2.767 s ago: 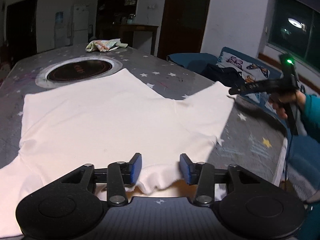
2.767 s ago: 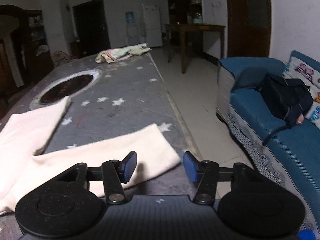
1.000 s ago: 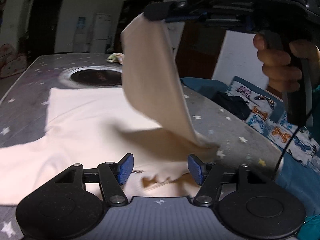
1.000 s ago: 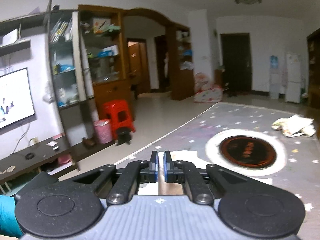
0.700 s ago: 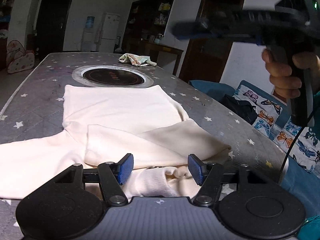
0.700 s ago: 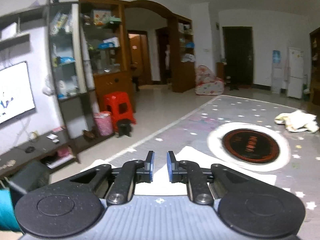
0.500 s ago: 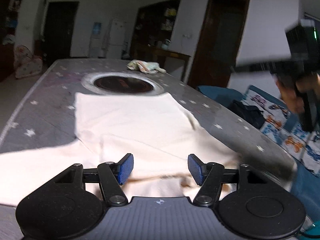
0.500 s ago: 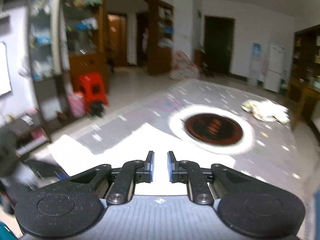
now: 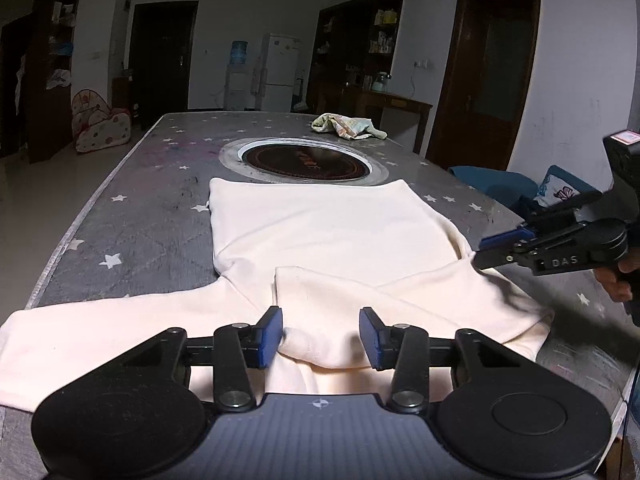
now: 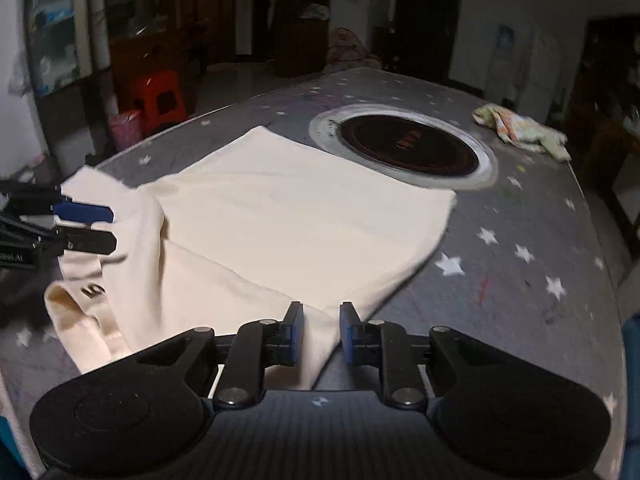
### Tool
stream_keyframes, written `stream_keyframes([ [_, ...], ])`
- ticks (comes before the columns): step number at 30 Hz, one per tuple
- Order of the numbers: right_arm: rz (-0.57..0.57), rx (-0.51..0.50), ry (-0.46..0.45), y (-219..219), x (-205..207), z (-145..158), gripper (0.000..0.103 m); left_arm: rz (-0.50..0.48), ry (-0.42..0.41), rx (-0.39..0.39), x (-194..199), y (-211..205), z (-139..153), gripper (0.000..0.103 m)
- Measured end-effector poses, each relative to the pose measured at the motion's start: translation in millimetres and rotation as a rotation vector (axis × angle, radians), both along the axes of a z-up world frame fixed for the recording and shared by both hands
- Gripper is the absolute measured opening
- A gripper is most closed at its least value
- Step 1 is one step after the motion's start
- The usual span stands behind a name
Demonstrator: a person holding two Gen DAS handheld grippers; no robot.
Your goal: Fold clothes
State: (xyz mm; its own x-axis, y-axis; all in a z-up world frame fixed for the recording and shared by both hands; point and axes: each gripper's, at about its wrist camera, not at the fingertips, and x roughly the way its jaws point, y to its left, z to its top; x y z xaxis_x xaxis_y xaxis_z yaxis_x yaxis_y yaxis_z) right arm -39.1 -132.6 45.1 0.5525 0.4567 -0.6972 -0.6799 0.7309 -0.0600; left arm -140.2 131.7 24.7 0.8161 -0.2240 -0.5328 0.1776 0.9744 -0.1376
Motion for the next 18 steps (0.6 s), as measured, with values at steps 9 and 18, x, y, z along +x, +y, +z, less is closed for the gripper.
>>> stream_keyframes([
  [9, 0.167, -0.087, -0.039, 22, 9, -13, 0.030, -0.039, -0.002, 0.006, 0, -1, -2, 0.029],
  [18, 0.156, -0.103, -0.122, 9, -3, -5, 0.002, -0.036, -0.003, 0.019, -1, 5, -3, 0.007],
])
